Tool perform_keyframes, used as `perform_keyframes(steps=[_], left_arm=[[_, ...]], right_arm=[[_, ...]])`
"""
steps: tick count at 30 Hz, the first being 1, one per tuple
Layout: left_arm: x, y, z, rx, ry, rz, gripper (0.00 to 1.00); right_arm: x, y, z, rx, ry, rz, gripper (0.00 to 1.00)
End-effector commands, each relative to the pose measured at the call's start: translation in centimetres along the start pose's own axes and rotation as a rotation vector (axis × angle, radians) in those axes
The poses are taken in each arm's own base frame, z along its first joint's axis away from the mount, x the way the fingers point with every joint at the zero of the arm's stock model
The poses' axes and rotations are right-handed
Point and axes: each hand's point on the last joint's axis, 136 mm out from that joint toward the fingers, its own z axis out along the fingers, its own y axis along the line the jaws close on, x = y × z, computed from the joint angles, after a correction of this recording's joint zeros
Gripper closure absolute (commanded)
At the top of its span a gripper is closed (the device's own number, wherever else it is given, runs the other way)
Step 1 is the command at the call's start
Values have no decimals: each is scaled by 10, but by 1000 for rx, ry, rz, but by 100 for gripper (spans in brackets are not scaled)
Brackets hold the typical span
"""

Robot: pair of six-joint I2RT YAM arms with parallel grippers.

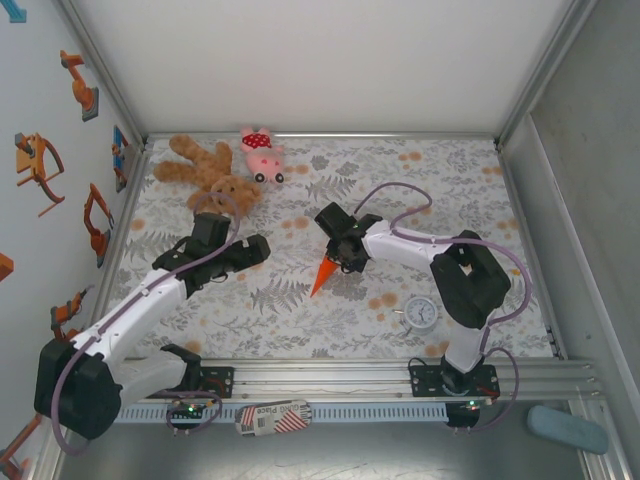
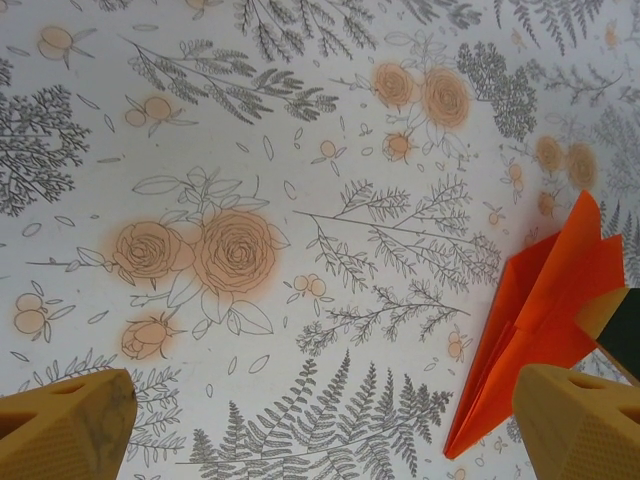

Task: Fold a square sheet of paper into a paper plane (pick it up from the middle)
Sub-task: Turn over a paper plane at the center of the table.

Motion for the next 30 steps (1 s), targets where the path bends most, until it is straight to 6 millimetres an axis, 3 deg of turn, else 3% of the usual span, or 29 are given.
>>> perform_keyframes(steps=[1,7,11,15,20,24,30], left_arm=[[0,-5,0,22,26,7,4],[-2,-1,5,6,32,-22,4],[-6,7,11,32,59,-125,3],[-16,15,16,63,58,-230,3],[-32,31,17,58,18,-318,2],[-40,40,18,42,-22,-332,2],[-35,42,27,58,-14,-333,2]], right_arm=[[-7,-1,-6,12,-50,46,77],[-16,9,-10,-38,-90,42,97],[-27,24,-26,-104,-133,-1,100],[-34,62,-50,-238,-142,-154,100],[-25,120,-74,-491,-111,-350,100],[-14,143,-68,-612,-64,-416,100],[2,150,-34,-755,48,-388,100]])
